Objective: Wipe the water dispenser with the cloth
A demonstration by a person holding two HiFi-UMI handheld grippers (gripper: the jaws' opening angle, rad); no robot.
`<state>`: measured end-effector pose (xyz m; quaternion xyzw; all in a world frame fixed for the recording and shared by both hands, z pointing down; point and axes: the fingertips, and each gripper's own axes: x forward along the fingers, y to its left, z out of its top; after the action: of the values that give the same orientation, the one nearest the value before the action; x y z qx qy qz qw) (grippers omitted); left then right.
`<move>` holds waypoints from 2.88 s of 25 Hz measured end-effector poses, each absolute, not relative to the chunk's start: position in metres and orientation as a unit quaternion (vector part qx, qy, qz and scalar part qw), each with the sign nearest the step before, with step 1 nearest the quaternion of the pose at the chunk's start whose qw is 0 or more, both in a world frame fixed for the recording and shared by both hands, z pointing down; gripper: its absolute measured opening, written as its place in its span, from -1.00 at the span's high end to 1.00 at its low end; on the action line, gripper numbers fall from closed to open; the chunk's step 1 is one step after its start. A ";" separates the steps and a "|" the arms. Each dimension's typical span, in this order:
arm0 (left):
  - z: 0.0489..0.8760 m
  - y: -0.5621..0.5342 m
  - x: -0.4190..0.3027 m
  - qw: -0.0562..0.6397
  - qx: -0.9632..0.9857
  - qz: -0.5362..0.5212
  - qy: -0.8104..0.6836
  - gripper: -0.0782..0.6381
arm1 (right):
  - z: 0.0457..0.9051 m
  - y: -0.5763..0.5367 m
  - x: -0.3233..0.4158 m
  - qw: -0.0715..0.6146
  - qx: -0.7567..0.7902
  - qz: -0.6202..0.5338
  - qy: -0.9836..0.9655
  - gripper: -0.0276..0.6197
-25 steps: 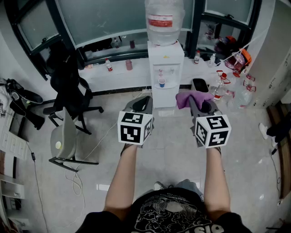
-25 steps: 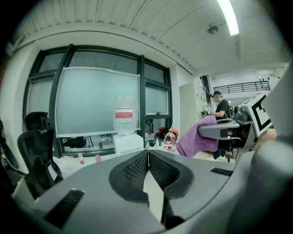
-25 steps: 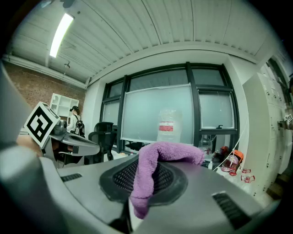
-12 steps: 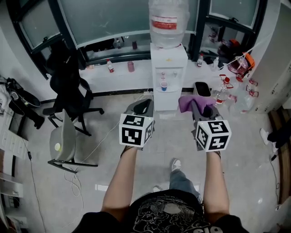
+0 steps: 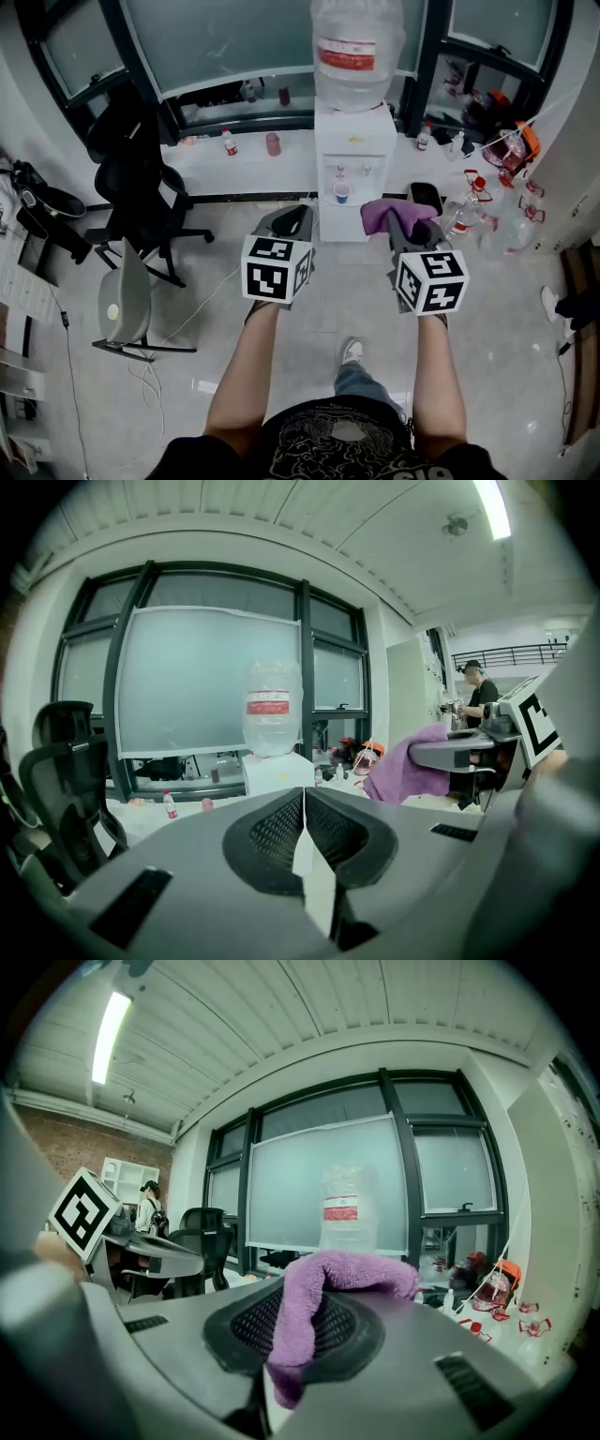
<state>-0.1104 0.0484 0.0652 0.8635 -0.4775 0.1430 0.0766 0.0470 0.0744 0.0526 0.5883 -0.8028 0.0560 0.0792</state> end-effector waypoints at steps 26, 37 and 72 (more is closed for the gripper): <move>0.102 -0.135 -0.074 0.095 0.826 0.181 -0.526 0.70 | 0.100 -0.132 0.055 0.083 0.513 0.100 -0.848 0.79; 0.131 -0.221 -0.108 0.088 0.848 0.202 -0.482 0.70 | 0.152 -0.223 -0.005 0.070 0.529 0.161 -0.830 0.79; 0.199 -0.314 -0.035 0.090 0.879 0.235 -0.405 0.70 | 0.232 -0.346 0.028 0.041 0.543 0.254 -0.799 0.79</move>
<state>-0.0345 -0.3142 0.1987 0.8791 -0.4050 0.2345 0.0904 0.0284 -0.3462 0.2316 0.5434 -0.7990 0.2542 0.0406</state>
